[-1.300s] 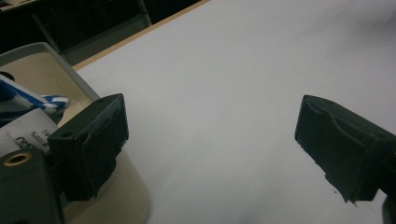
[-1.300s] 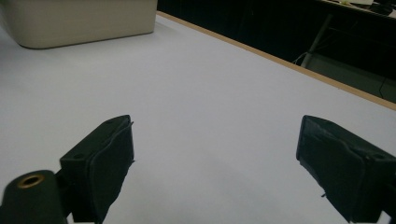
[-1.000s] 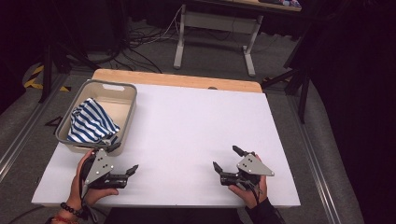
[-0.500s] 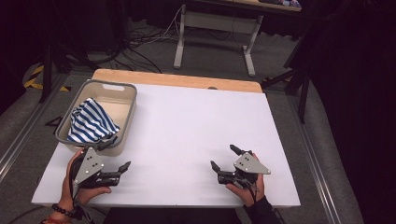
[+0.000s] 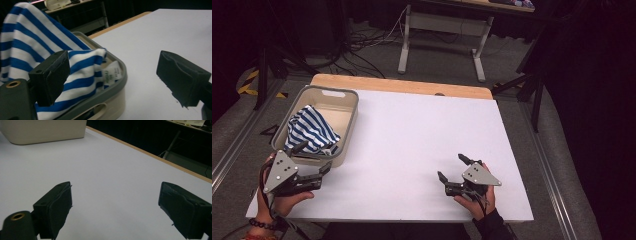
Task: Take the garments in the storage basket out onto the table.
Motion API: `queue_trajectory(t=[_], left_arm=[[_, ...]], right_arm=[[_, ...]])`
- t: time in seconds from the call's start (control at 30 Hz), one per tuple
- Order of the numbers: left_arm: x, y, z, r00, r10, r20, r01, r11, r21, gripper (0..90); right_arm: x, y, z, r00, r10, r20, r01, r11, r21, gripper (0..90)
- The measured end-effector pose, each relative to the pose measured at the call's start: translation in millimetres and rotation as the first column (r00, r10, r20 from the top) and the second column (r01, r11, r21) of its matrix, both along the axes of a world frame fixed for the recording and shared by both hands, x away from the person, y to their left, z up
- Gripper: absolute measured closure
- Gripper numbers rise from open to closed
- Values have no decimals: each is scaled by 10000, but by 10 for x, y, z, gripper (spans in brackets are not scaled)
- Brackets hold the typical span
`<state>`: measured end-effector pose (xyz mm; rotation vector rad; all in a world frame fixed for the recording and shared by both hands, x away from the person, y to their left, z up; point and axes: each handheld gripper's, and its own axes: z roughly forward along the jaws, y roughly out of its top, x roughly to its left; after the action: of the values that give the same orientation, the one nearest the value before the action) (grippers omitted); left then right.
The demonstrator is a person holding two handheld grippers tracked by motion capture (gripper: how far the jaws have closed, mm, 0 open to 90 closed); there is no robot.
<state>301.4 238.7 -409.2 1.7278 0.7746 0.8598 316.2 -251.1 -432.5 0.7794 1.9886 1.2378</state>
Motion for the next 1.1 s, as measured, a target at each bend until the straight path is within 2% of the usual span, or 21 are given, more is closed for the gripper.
queue_trajectory(t=[0.2, 0.47, 0.53, 0.6, 0.67, 0.8, 0.87, 0.9, 0.97, 1.0, 1.07, 1.1], left_arm=[[109, 125, 150, 9983, 570, 77, -569, 9982, -212, 113], [409, 201, 343, 9933, 1127, -263, -1139, 9923, -479, 101], [478, 179, 383, 9921, 1236, -206, -1240, 9921, -198, 98], [568, 166, 451, 9911, 1289, -325, -1285, 9916, 140, 100], [636, 170, 506, 9904, 1334, -371, -1325, 9908, 273, 100], [818, 190, 603, 9868, 1448, -732, -1405, 9883, 598, 103], [927, 208, 617, 9836, 1499, -1005, -1430, 9871, 726, 123], [927, 208, 617, 9836, 1499, -1005, -1430, 9871, 726, 153], [1019, 213, 614, 9772, 1789, -1144, -1677, 9806, 1011, 180], [1044, 218, 618, 9753, 1843, -1217, -1717, 9793, 1069, 193], [1108, 228, 633, 9681, 1914, -1617, -1763, 9789, 1033, 198], [1108, 228, 633, 9681, 1914, -1617, -1763, 9789, 1033, 216]], right_arm=[[4, 17, -14, 10000, 0, -46, -1, 10000, -92, 121], [20, 30, -39, 9999, -35, -137, 31, 9996, -272, 121], [22, 28, -43, 9999, -75, -125, 71, 9995, -306, 123], [27, 28, -51, 9999, -89, -134, 84, 9993, -374, 126], [38, 30, -57, 9998, -81, -175, 73, 9990, -439, 128], [43, 46, -65, 9998, -46, -179, 37, 9986, -537, 130], [43, 54, -71, 9998, -36, -176, 26, 9983, -581, 130], [45, 57, -77, 9998, -17, -201, 4, 9981, -615, 130], [46, 55, -80, 9998, -33, -204, 19, 9979, -653, 130], [46, 53, -79, 9998, -34, -207, 20, 9978, -655, 130], [50, 45, -79, 9997, 21, -232, -35, 9983, -588, 130], [50, 45, -79, 9997, 21, -232, -35, 9983, -588, 130]])
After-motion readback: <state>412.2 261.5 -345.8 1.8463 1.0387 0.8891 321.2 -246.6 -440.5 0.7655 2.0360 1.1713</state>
